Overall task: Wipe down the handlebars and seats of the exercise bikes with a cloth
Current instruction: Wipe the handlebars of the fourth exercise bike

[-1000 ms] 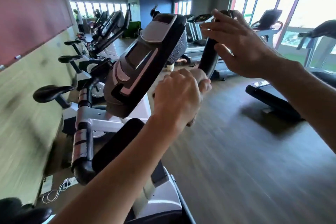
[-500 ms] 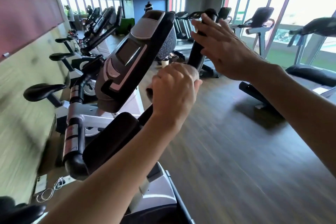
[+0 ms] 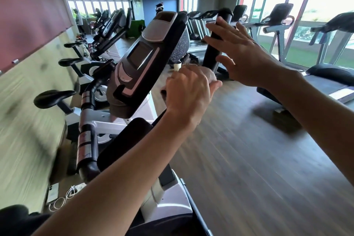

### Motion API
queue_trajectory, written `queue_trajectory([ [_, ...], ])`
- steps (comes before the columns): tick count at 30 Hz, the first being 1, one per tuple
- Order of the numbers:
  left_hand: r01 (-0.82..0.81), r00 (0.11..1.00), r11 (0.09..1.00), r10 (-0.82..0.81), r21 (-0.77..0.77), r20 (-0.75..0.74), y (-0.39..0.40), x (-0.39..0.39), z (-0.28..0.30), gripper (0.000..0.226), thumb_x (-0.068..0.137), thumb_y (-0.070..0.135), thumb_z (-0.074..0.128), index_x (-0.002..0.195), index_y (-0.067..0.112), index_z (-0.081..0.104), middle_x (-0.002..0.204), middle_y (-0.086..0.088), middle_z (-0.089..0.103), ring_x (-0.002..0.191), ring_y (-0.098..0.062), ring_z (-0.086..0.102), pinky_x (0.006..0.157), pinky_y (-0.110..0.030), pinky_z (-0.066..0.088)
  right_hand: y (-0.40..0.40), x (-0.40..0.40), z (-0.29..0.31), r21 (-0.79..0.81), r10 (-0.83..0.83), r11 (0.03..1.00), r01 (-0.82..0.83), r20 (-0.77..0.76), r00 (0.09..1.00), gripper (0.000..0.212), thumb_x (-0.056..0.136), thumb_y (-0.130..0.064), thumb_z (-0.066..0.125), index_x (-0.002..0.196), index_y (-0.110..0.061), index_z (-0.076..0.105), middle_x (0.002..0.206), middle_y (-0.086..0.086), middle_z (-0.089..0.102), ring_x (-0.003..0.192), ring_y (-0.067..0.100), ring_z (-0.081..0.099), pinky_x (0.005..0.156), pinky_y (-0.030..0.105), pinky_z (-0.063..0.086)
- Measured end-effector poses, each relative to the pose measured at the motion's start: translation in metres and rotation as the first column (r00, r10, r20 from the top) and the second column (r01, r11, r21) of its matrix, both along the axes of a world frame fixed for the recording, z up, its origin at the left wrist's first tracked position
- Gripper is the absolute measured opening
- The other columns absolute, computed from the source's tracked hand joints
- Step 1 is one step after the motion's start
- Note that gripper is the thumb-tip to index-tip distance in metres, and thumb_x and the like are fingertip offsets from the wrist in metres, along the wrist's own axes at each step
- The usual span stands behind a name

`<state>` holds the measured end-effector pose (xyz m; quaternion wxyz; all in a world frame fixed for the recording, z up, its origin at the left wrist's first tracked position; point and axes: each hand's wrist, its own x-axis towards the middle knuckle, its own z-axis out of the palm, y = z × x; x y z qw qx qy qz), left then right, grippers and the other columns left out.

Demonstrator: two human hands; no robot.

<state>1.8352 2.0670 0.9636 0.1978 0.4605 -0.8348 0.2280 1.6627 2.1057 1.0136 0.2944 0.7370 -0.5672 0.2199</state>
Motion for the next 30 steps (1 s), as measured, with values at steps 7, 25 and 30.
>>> queue_trajectory([
  [7,-0.086,0.981,0.996,0.085,-0.005,0.171,0.022,0.074,-0.028,0.091,0.1,0.072,0.027,0.134,-0.01,0.044,0.106,-0.021,0.068,0.088,-0.031,0.069,0.07,-0.038,0.055,-0.001,0.009,-0.01,-0.07,-0.017,0.997,0.018,0.017,1.0,0.054,0.097,0.0,0.059,0.149,-0.004,0.047,0.167,0.015,0.025,0.157,0.031,0.014,0.126,0.055,0.009],
  [25,0.113,0.99,0.99,-0.119,0.08,0.077,0.009,0.058,-0.011,0.073,0.103,0.067,0.029,0.12,0.0,0.052,0.102,-0.013,0.067,0.092,-0.027,0.07,0.065,-0.035,0.053,0.002,0.024,-0.025,-0.119,-0.043,0.992,0.042,-0.006,0.999,0.041,0.087,0.013,0.067,0.126,0.006,0.065,0.151,0.027,0.047,0.145,0.045,0.038,0.12,0.053,0.016],
  [30,0.126,0.984,0.989,-0.135,0.075,0.118,0.009,0.063,-0.01,0.073,0.103,0.067,0.03,0.12,0.0,0.053,0.099,-0.014,0.066,0.09,-0.03,0.07,0.072,-0.043,0.061,0.003,0.027,-0.026,-0.096,-0.014,0.995,0.017,0.034,0.999,0.038,0.086,0.013,0.065,0.123,0.005,0.067,0.147,0.025,0.052,0.145,0.045,0.037,0.119,0.054,0.015],
])
